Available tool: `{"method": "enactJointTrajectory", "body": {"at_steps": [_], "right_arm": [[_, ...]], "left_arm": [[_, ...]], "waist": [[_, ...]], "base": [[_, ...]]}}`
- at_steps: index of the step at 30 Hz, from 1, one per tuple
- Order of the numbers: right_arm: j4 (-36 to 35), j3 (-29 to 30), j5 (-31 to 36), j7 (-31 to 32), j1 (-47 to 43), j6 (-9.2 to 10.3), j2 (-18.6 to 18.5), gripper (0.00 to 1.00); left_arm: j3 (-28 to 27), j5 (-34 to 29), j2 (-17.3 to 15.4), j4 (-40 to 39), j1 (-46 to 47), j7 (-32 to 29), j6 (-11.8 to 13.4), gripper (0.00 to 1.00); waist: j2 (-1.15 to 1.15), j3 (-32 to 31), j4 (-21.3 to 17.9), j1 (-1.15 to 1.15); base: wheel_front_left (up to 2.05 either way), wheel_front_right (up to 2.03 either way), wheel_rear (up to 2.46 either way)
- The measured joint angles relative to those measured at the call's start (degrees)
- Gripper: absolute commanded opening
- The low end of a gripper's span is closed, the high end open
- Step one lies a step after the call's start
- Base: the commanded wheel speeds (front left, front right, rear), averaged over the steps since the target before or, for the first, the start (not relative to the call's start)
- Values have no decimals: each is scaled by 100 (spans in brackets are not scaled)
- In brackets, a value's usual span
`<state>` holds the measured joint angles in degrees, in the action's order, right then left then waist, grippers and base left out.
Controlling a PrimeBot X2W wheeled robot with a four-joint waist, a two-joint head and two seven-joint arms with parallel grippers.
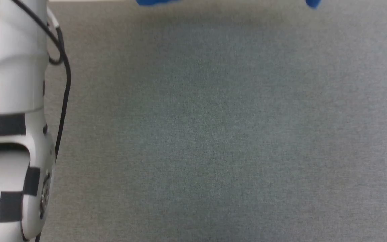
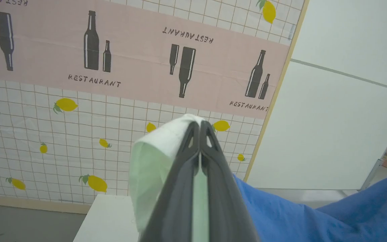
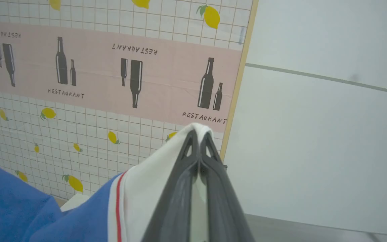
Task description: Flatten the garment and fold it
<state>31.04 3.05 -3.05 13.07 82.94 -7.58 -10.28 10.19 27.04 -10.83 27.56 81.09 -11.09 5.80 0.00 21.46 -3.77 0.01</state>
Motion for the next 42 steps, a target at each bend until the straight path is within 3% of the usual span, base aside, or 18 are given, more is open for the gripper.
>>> {"method": "enactJointTrajectory", "body": {"at_steps": [6, 15, 20, 25, 31, 36, 42], "right_arm": [[456, 65, 345, -331, 489, 0, 36, 0], [805, -94, 497, -799, 869, 0, -154, 0], [1011, -350, 245, -1038, 803, 0, -321, 0], [857, -864, -305, -1106, 392, 0, -564, 0], [-226, -1155, -1388, -779, -588, 0, -1120, 0], [-1332, -834, -1914, -375, -1750, 0, -1475, 0], [-2451, -111, -2124, 87, -3435, 0, -1360, 0]], "left_arm": [[-65, 59, 257, 299, 480, 575, -7, 0], [-271, 426, 405, 538, 955, 1376, -480, 0], [-363, 658, 389, 598, 816, 1597, -829, 0], [-338, 837, 270, 349, 258, 1384, -1056, 0], [-399, 1329, 146, -777, -922, 833, -1116, 0], [-561, 1694, 111, -1903, -2192, 413, -843, 0], [-601, 1851, 118, -3014, -3889, 153, -512, 0]], "waist": [[0, 433, 5, 0], [0, 1116, 122, 1], [0, 1400, 242, 1], [0, 1404, 362, 1], [0, 1133, 393, 0], [0, 820, 420, -1], [0, 336, 452, -1]], "base": [[0, 0, 0], [0, 0, 0], [0, 0, 0], [0, 0, 0], [0, 0, 0], [0, 0, 0], [0, 0, 0]]}}
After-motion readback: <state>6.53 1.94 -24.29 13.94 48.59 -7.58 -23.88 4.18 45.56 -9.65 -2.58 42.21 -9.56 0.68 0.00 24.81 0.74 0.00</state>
